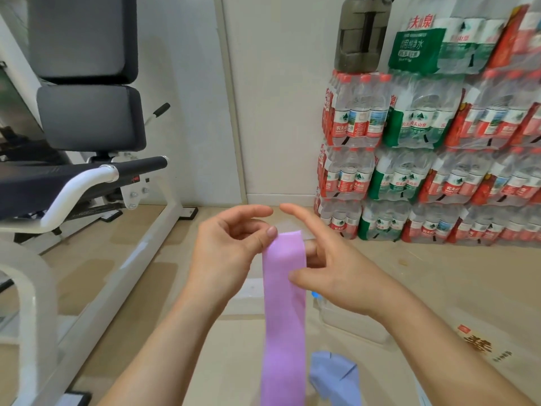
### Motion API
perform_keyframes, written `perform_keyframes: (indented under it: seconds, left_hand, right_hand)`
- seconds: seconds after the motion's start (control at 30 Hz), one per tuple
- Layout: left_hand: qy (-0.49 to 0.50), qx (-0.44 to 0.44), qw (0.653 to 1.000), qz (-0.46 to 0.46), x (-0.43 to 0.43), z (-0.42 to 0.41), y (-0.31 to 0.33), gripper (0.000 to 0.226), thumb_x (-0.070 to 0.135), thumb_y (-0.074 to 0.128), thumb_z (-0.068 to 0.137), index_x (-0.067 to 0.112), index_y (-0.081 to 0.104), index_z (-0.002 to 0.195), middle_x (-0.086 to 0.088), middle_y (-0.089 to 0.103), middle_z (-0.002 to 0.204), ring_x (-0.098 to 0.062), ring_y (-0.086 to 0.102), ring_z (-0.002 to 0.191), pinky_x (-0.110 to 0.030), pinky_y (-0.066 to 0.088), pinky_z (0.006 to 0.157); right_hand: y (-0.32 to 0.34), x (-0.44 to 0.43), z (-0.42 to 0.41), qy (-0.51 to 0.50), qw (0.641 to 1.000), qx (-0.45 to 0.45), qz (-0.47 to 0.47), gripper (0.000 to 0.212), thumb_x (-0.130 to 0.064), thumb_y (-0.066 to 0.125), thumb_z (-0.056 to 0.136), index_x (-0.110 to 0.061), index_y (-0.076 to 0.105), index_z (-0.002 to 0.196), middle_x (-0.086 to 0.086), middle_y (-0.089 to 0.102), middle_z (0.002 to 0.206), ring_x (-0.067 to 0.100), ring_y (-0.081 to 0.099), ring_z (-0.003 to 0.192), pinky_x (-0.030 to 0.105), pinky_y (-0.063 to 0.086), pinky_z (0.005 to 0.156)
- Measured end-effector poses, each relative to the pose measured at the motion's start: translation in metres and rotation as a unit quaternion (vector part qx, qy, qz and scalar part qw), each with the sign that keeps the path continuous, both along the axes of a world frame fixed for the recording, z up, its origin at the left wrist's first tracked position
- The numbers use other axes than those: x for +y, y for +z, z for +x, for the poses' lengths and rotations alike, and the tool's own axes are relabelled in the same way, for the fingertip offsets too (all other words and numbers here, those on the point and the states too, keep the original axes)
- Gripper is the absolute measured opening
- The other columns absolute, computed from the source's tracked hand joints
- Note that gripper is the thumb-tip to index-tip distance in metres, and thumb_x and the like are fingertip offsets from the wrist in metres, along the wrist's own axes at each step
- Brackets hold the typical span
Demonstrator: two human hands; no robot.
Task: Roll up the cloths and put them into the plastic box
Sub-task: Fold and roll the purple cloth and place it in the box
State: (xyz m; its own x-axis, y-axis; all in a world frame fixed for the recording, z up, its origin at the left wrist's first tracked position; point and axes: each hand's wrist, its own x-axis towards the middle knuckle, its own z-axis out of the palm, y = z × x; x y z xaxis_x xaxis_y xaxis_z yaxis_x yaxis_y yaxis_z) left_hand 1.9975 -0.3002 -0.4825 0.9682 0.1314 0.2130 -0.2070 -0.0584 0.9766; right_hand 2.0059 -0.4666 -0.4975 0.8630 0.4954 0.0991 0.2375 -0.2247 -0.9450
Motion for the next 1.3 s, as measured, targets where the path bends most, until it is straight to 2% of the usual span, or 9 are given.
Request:
perform_keyframes:
  seconds: [0.1,0.17,0.23,0.37,0.6,0.77,0.97,1.17,1.3]
  left_hand:
    - [0.035,-0.077,0.992,0.095,-0.002,-0.002,0.002,0.026,0.0,0.072,0.077,0.025,0.071,0.083,0.012,0.069,0.066,-0.003,0.064,0.064,-0.012,0.051,0.066]
    - [0.045,-0.108,0.984,0.133,-0.005,-0.004,0.002,0.029,0.0,0.073,0.077,0.029,0.07,0.08,0.015,0.071,0.072,0.0,0.064,0.066,-0.011,0.051,0.068]
    - [0.056,-0.122,0.979,0.152,-0.007,-0.004,0.002,0.027,0.003,0.074,0.077,0.029,0.07,0.08,0.014,0.072,0.077,-0.001,0.066,0.069,-0.012,0.051,0.069]
    - [0.04,-0.085,0.987,0.133,-0.005,-0.001,0.003,0.018,0.01,0.076,0.076,0.026,0.071,0.084,0.01,0.071,0.077,-0.007,0.064,0.069,-0.017,0.052,0.068]
    - [0.042,-0.049,0.993,0.094,-0.005,0.002,0.003,0.016,0.007,0.077,0.074,0.023,0.073,0.072,0.008,0.074,0.07,-0.004,0.066,0.065,-0.016,0.052,0.064]
    - [0.031,-0.048,0.993,0.103,-0.009,0.0,0.002,0.013,0.009,0.079,0.072,0.021,0.074,0.075,0.004,0.074,0.072,-0.008,0.066,0.066,-0.02,0.055,0.065]
    - [-0.035,0.021,0.998,0.054,0.0,0.0,0.007,0.002,0.009,0.075,0.075,0.009,0.075,0.077,-0.008,0.072,0.07,-0.011,0.058,0.061,-0.019,0.049,0.056]
    - [-0.014,-0.02,0.998,0.052,-0.009,-0.002,0.006,0.007,0.003,0.073,0.077,0.008,0.072,0.072,0.001,0.07,0.064,-0.005,0.061,0.058,-0.015,0.048,0.055]
    - [-0.16,0.01,0.986,-0.053,-0.01,-0.005,0.009,0.019,-0.002,0.07,0.075,0.01,0.072,0.089,-0.011,0.07,0.077,-0.019,0.065,0.068,-0.024,0.051,0.06]
  right_hand:
    - [-0.003,0.002,0.003,-0.062,0.998,0.01,0.031,0.05,-0.01,0.067,0.084,-0.032,0.052,0.126,-0.001,0.075,0.099,0.013,0.069,0.098,0.038,0.052,0.092]
    - [-0.003,0.003,0.006,-0.123,0.991,0.003,0.052,0.023,-0.015,0.068,0.086,-0.018,0.068,0.109,0.0,0.076,0.092,0.007,0.07,0.086,0.028,0.055,0.081]
    - [-0.001,0.003,0.006,-0.149,0.986,0.003,0.073,0.012,-0.013,0.066,0.087,-0.012,0.073,0.097,-0.003,0.074,0.078,-0.003,0.063,0.064,0.012,0.046,0.062]
    - [0.002,0.004,0.005,-0.152,0.984,0.0,0.095,0.015,-0.014,0.06,0.092,-0.015,0.075,0.095,-0.007,0.072,0.072,-0.002,0.059,0.061,0.016,0.046,0.053]
    - [0.001,0.012,0.005,-0.141,0.981,0.04,0.124,0.015,-0.017,0.057,0.094,-0.015,0.071,0.099,0.015,0.072,0.087,0.015,0.061,0.071,0.026,0.051,0.056]
    - [0.003,0.011,0.003,-0.144,0.973,0.067,0.165,0.012,-0.014,0.061,0.091,-0.012,0.073,0.09,0.001,0.071,0.077,0.009,0.062,0.071,0.023,0.051,0.05]
    - [0.007,0.005,0.0,-0.153,0.97,0.067,0.174,0.017,-0.012,0.057,0.093,-0.008,0.074,0.092,0.005,0.072,0.079,0.01,0.063,0.07,0.022,0.053,0.053]
    - [0.006,0.005,0.001,-0.183,0.966,0.046,0.178,0.015,-0.01,0.059,0.092,-0.011,0.074,0.088,0.004,0.073,0.074,0.01,0.065,0.068,0.024,0.055,0.056]
    - [0.009,0.005,0.003,-0.154,0.953,0.1,0.241,0.014,-0.007,0.058,0.091,-0.008,0.07,0.085,0.005,0.07,0.066,0.013,0.065,0.061,0.021,0.05,0.051]
